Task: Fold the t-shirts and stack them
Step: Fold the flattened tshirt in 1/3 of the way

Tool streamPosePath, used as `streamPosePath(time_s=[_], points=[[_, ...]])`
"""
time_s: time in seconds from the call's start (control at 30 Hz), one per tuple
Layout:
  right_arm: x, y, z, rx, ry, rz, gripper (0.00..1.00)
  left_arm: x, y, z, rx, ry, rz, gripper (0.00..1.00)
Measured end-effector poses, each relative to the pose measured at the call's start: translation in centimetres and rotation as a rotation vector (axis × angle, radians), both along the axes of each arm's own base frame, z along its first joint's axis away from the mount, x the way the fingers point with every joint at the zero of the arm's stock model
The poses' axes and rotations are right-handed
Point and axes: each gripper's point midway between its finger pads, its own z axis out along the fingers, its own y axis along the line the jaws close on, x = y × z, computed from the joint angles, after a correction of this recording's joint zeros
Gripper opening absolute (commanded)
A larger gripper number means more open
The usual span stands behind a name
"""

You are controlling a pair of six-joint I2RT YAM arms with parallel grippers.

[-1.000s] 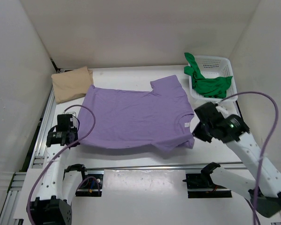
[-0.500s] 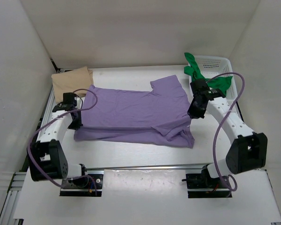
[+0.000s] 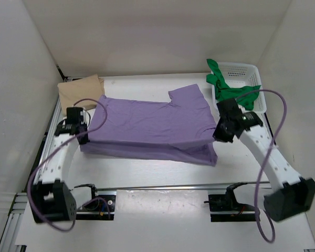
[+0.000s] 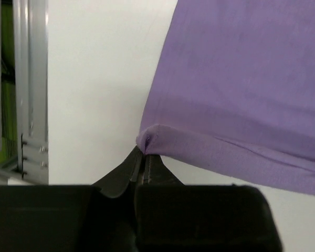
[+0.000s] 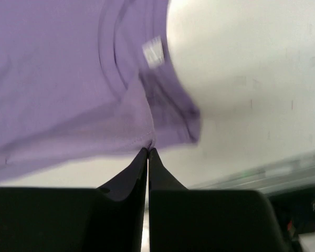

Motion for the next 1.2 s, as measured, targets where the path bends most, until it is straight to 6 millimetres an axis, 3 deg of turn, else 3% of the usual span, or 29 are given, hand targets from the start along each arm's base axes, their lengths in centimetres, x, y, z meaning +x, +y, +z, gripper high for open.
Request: streamPosePath(time_s=[0.13,0.3,0.43,0.57,0.67,0.73,0.87,0.97,1.07,1.2], points=[[-7.3,1.4,0.4,0.023,0.045,0.039,0.0,-5.2,0.0,0.5,0.02,-0.033,0.011,0.1],[-14.5,5.1,-0.7,0.089,0.134,0.144,0.0,-9.6,-0.4,-2.0,0.015,0.034,0.01,0.1],[-17.7,6.6,-1.0,0.133,0.192,0.139,0.0,-11.4,-0.5,-3.6,0.009,0.11,0.009,0.1],[-18.8,7.5,-1.0,0.158,0.215,0.116,0.0,-12.1,-0.6,-4.2,0.007,0.137,0.009,0.1],[-18.3,7.4,-1.0,0.168,0.203,0.061,0.0,-12.5,-0.6,-4.7,0.008,0.147,0.01,0.1],[-17.0,6.8,-1.0,0.156,0.174,0.009,0.0,-12.4,-0.6,-4.9,0.008,0.151,0.01,0.1],[-11.6,3.6,0.7,0.102,0.091,-0.155,0.0,-10.8,-0.5,-4.7,0.005,0.176,0.009,0.1],[-7.8,0.4,2.1,0.048,0.032,-0.232,0.0,-7.7,-0.6,-3.6,-0.013,0.164,0.0,0.1],[-5.2,-1.9,2.0,-0.009,0.015,-0.249,0.0,-4.0,-0.7,-2.4,-0.029,0.136,-0.009,0.1],[-2.6,-1.7,0.0,-0.073,0.062,-0.171,0.0,-0.2,-0.6,-2.9,-0.041,0.145,-0.014,0.1]])
